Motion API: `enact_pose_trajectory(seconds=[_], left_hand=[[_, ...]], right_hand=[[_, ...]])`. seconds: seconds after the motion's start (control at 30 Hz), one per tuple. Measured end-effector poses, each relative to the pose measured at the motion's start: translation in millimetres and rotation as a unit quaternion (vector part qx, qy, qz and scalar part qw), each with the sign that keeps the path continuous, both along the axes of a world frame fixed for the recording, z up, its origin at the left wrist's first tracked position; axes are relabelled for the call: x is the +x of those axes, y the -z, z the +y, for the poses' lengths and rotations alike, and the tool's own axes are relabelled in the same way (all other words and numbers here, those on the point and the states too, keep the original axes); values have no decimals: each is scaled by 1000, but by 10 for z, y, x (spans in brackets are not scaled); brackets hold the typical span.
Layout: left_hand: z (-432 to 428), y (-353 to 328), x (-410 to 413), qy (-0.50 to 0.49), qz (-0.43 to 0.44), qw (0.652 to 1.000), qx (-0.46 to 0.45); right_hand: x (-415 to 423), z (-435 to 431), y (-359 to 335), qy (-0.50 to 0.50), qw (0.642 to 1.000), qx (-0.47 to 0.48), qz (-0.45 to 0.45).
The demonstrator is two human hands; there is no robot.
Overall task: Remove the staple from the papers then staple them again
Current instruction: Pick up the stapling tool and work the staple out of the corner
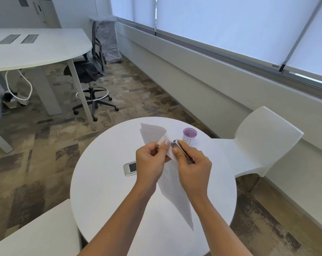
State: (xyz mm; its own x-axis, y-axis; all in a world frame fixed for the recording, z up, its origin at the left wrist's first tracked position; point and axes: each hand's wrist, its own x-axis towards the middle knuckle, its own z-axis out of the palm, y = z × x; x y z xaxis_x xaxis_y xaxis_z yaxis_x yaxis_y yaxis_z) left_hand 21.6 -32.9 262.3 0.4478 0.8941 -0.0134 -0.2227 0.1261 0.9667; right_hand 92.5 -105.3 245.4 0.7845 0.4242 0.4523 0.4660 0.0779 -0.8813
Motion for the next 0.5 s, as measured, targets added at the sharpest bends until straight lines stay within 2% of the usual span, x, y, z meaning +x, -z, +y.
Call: enact_pose_trajectory(seconds=[0.23,0.5], left_hand=[[89,-24,17,-11,-29,999,-42],[228,-51,67,-42,-13,997,-70]], right_hand=[[107,126,-44,-69,994,0,84],[218,211,-40,-63,997,-37,-35]])
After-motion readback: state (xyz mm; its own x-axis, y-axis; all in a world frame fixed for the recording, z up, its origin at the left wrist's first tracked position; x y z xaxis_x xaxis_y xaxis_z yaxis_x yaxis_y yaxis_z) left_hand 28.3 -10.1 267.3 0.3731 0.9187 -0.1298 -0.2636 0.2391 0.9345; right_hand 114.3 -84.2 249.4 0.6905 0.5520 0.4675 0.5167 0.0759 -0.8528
